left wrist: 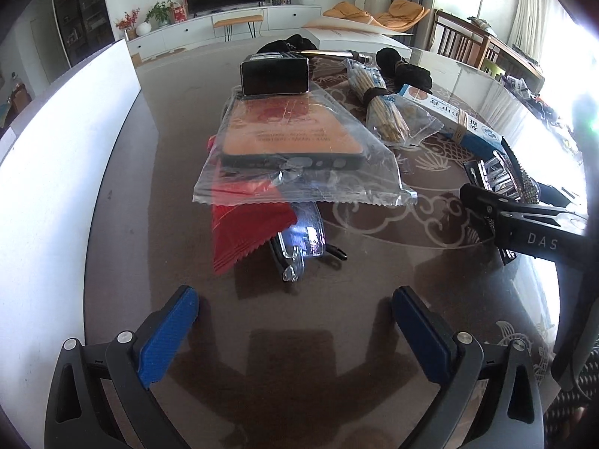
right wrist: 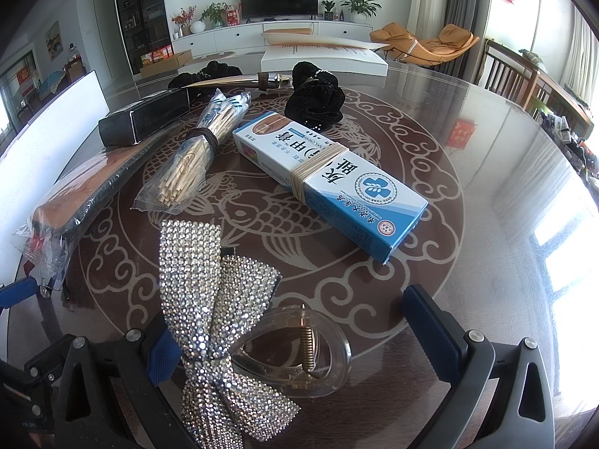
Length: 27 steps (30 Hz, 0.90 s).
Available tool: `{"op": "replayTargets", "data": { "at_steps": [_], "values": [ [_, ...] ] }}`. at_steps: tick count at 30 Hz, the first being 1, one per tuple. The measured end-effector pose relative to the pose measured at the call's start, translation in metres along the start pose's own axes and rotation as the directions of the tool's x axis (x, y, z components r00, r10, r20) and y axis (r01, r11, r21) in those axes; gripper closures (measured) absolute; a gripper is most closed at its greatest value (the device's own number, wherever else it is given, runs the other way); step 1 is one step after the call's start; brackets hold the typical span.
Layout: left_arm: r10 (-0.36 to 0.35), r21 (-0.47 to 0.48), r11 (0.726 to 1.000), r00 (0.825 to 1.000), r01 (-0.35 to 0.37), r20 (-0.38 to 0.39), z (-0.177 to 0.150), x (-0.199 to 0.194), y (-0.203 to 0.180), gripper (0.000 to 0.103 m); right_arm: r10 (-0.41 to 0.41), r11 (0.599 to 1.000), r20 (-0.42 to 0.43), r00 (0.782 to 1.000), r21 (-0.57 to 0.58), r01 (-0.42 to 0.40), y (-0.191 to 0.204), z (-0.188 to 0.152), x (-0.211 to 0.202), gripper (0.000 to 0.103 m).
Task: Organize objects
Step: 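Grasp the bagged orange phone case with the left tool and lift it, then hold the bagged phone case raised in the left tool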
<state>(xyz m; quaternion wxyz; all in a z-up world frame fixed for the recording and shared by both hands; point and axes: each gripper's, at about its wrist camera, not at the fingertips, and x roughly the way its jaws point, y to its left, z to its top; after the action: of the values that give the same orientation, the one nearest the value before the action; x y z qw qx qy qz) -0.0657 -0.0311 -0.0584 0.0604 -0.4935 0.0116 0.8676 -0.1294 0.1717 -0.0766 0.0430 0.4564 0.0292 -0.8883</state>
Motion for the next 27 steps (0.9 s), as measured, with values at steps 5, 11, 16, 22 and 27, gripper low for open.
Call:
{"op": "replayTargets", "data": {
  "at_steps": [5, 11, 16, 22, 27],
  "values": [
    [-0.041, -0.036, 0.998, 0.992, 0.045, 0.117, 0.054, -0.036, 0.002, 0.0, 0.0, 1.0, 0.0, 1.0, 0.0, 0.0, 0.0, 0.0, 0.0, 0.0],
    [0.074, 0.099, 0.993, 0.982, -0.057, -0.176, 0.137, 0.053, -0.016, 0.0, 0.0, 1.0, 0.0, 1.0, 0.0, 0.0, 0.0, 0.0, 0.0, 0.0],
    [0.162, 0.139, 0.981, 0.962, -0.133, -0.22, 0.15, 0.08, -0.026, 0.027, 0.0, 1.0, 0.0, 1.0, 0.0, 0.0, 0.0, 0.0, 0.0, 0.0],
    [0.066, 0.037, 0.997, 0.986, -0.061, -0.154, 0.141, 0.035, -0.025, 0.03, 0.0, 1.0, 0.0, 1.0, 0.0, 0.0, 0.0, -0.001, 0.0, 0.0],
    [-0.007, 0.017, 1.0, 0.997, 0.009, -0.078, 0.092, -0.026, -0.029, 0.03, 0.0, 1.0, 0.0, 1.0, 0.0, 0.0, 0.0, -0.001, 0.0, 0.0]
  ]
}}
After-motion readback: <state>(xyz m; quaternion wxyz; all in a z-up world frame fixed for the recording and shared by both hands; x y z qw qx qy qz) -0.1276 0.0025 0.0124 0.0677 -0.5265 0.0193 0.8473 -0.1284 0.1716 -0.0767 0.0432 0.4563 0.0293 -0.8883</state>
